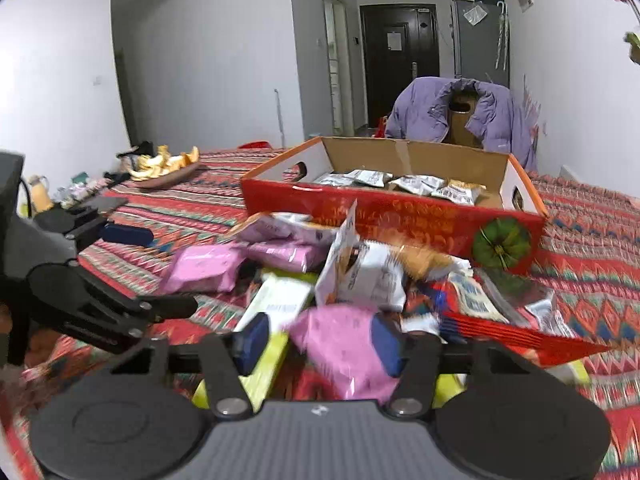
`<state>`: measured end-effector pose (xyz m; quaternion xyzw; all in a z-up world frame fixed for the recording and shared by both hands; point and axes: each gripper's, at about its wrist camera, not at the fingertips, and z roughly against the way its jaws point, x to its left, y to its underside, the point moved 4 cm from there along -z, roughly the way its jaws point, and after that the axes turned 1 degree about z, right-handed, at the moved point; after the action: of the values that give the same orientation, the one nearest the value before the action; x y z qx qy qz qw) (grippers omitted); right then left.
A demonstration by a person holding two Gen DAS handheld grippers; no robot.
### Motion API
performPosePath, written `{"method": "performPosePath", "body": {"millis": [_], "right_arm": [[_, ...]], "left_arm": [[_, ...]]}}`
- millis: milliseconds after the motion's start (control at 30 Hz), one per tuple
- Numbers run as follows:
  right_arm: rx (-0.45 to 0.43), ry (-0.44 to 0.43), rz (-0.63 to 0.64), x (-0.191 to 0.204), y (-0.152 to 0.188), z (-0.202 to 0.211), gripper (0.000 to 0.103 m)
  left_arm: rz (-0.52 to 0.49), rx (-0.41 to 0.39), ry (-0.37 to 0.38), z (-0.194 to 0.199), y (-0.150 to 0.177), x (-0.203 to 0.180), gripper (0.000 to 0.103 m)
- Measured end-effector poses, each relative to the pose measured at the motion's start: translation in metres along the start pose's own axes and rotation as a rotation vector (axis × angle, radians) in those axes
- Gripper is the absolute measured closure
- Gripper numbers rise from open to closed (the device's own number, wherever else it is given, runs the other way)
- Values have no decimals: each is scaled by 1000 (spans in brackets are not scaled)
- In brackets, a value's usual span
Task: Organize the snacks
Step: 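Grasp pink packet with left gripper while right grasps white sachet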
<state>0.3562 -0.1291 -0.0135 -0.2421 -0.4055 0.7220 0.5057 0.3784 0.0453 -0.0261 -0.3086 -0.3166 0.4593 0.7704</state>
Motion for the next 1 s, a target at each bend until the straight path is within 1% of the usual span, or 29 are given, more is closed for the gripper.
{"method": "performPosePath", "body": {"millis": [33,67,167,200,233,267,300,333,400,433,500,567,633,733,833,900,1000], "right_arm": [[4,8,-3,2,-5,-8,58],[3,9,-5,3,-8,-14,59],[15,20,-14,4,-15,-38,61],[13,37,-4,5,-16,-44,62],[9,50,2,6,-17,-49,65],[10,56,-7,5,-17,-54,73],[14,58,-12,3,-17,-56,80],[15,58,-11,3,-16,-57,90],[8,52,-4,2,-15,-52,90],[7,46,-1,1,-14,-48,92],[-8,27,-4,1,-11,-33,93],[-28,7,-12,2,-10,-16,93],[-32,-8,-5,5,-6,2,93],[-31,-42,-10,11,1,27,93],[-47,-48,-13,14,9,52,93],[-62,-46,-9,13,14,68,93],[-80,-49,-9,9,18,85,93]], "left_arm": [[3,-6,52,-9,-3,8,0],[12,-3,97,-15,-3,13,0],[56,44,231,-41,-5,28,0],[62,56,246,-48,-5,31,0],[67,66,258,-53,-3,34,2],[74,83,266,-57,0,36,5],[82,73,260,-56,0,37,13],[85,56,265,-52,2,37,29],[84,47,260,-42,6,35,40],[102,48,261,-36,9,34,40],[159,58,222,-24,15,30,41],[195,70,193,-11,21,24,41],[267,77,174,1,26,21,41],[384,64,136,26,35,19,41],[479,32,110,54,42,15,41],[504,12,96,69,44,11,41],[506,-5,64,84,43,2,41]]}}
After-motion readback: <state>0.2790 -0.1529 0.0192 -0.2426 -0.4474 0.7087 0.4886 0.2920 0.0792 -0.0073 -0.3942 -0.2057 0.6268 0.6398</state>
